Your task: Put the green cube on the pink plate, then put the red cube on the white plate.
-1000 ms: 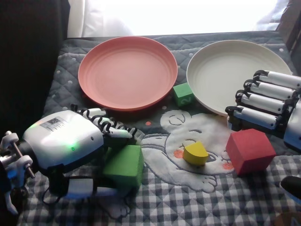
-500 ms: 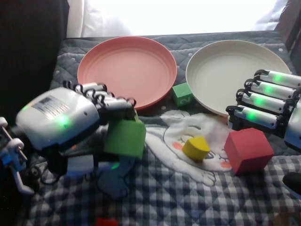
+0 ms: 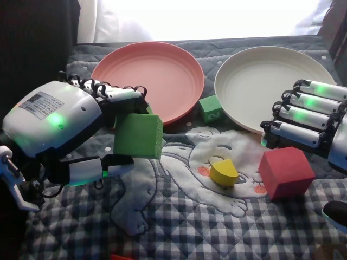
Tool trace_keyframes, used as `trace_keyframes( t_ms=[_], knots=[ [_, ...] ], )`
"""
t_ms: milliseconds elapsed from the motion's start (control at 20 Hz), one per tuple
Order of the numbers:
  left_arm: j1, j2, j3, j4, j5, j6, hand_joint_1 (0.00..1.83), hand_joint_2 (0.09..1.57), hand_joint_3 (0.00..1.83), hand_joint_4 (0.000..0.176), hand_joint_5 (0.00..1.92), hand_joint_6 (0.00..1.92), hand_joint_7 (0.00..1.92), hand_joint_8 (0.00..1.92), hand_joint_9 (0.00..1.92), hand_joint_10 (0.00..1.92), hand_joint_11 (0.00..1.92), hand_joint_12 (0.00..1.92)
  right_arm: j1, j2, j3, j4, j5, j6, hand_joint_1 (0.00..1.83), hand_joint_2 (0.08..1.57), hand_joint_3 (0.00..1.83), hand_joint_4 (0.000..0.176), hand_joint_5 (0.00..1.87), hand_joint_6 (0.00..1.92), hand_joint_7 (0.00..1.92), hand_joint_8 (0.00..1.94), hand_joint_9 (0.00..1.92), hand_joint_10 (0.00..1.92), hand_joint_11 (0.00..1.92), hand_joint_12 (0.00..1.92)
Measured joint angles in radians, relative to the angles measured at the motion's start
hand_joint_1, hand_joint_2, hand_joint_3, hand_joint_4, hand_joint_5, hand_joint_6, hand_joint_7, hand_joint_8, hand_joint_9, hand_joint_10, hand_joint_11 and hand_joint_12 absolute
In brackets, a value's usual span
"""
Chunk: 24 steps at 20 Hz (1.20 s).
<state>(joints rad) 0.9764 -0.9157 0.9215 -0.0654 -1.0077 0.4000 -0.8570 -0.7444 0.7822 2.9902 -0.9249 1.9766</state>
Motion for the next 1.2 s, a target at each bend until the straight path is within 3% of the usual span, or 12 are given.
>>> trace_keyframes(
  t_ms=[100, 200, 300, 350, 400, 450, 500, 700, 850, 900, 1050, 1200],
  knots=[
    [-0.003, -0.003, 0.01, -0.013, -0.001, 0.0, 1.14, 1.31, 0.0, 0.0, 0.61, 1.34, 0.7, 1.66, 0.58, 1.56, 0.51, 1.87, 0.0, -0.001, 0.0, 0.0, 0.0, 0.0, 0.95, 0.27, 1.17, 0.0, 0.0, 1.28, 0.01, 1.3, 0.0, 1.4, 0.0, 1.92],
    [-0.026, -0.028, 0.043, -0.042, 0.002, 0.0, 1.15, 1.3, 0.0, 0.0, 0.62, 1.31, 0.71, 1.65, 0.66, 1.64, 0.63, 1.92, 0.0, -0.003, 0.0, -0.001, 0.0, 0.0, 0.9, 0.29, 1.18, 0.0, 0.0, 1.28, 0.0, 1.29, 0.0, 1.38, 0.0, 1.92],
    [-0.052, -0.051, 0.087, -0.075, 0.01, 0.0, 1.11, 1.3, 0.0, 0.0, 0.63, 1.41, 0.7, 1.55, 0.57, 1.38, 0.43, 1.76, 0.0, -0.004, 0.002, -0.002, -0.001, 0.0, 0.89, 0.29, 1.17, 0.0, 0.0, 1.27, 0.0, 1.27, 0.0, 1.37, 0.0, 1.92],
    [-0.061, -0.059, 0.101, -0.088, 0.02, 0.0, 1.09, 1.31, 0.0, 0.024, 0.65, 1.5, 0.63, 1.5, 0.55, 1.23, 0.37, 1.7, 0.0, -0.004, 0.002, 0.0, 0.001, 0.0, 0.91, 0.29, 1.17, 0.0, 0.0, 1.29, 0.01, 1.3, 0.0, 1.4, 0.0, 1.92],
    [-0.073, -0.069, 0.118, -0.096, 0.032, 0.0, 1.09, 1.3, 0.0, 0.036, 0.65, 1.47, 0.65, 1.5, 0.57, 1.23, 0.38, 1.7, 0.0, -0.004, 0.005, 0.0, 0.001, 0.0, 0.93, 0.31, 1.12, 0.0, 0.0, 1.27, 0.01, 1.29, 0.0, 1.37, 0.0, 1.92],
    [-0.084, -0.08, 0.136, -0.102, 0.047, 0.0, 1.12, 1.28, 0.0, 0.011, 0.65, 1.42, 0.73, 1.46, 0.65, 1.25, 0.45, 1.7, 0.004, -0.004, 0.005, 0.001, 0.004, 0.0, 0.9, 0.32, 1.12, 0.0, 0.0, 1.29, 0.03, 1.3, 0.0, 1.41, 0.0, 1.92],
    [-0.1, -0.094, 0.155, -0.114, 0.061, 0.0, 1.13, 1.27, 0.0, 0.007, 0.66, 1.41, 0.76, 1.42, 0.66, 1.24, 0.47, 1.69, 0.005, -0.006, 0.005, 0.001, 0.003, 0.0, 0.87, 0.33, 1.13, 0.0, 0.0, 1.28, 0.04, 1.29, 0.0, 1.41, 0.0, 1.92],
    [-0.153, -0.152, 0.238, -0.136, 0.148, 0.0, 1.12, 1.27, 0.0, 0.037, 0.69, 1.43, 0.71, 1.41, 0.55, 1.22, 0.39, 1.77, 0.007, -0.012, 0.006, -0.001, 0.0, 0.0, 0.93, 0.29, 1.14, 0.0, 0.0, 1.31, 0.0, 1.3, 0.0, 1.41, 0.0, 1.92],
    [-0.201, -0.201, 0.309, -0.148, 0.241, 0.0, 1.12, 1.28, 0.0, 0.02, 0.74, 1.41, 0.65, 1.45, 0.46, 1.22, 0.19, 1.86, 0.007, -0.013, 0.007, 0.0, -0.001, 0.0, 0.94, 0.31, 1.14, 0.0, 0.0, 1.31, 0.02, 1.32, 0.0, 1.43, 0.0, 1.92],
    [-0.214, -0.211, 0.326, -0.15, 0.262, 0.0, 1.12, 1.28, 0.0, 0.0, 0.74, 1.42, 0.62, 1.47, 0.41, 1.26, 0.18, 1.9, 0.007, -0.013, 0.008, 0.0, -0.001, 0.0, 0.93, 0.33, 1.14, 0.0, 0.0, 1.29, 0.0, 1.31, 0.0, 1.42, 0.0, 1.92],
    [-0.251, -0.24, 0.381, -0.171, 0.323, 0.0, 1.13, 1.28, 0.0, 0.0, 0.77, 1.39, 0.59, 1.5, 0.34, 1.26, 0.03, 1.92, 0.007, -0.016, 0.01, 0.0, -0.001, 0.0, 0.94, 0.33, 1.15, 0.0, 0.0, 1.23, 0.0, 1.31, 0.0, 1.44, 0.0, 1.92],
    [-0.285, -0.26, 0.419, -0.198, 0.385, 0.0, 1.15, 1.27, 0.0, 0.0, 0.8, 1.36, 0.58, 1.5, 0.31, 1.31, 0.0, 1.91, 0.007, -0.019, 0.012, 0.0, 0.002, 0.0, 0.87, 0.51, 0.87, 0.0, 0.0, 1.02, 0.09, 1.0, 0.0, 1.23, 0.0, 1.84]
  ],
)
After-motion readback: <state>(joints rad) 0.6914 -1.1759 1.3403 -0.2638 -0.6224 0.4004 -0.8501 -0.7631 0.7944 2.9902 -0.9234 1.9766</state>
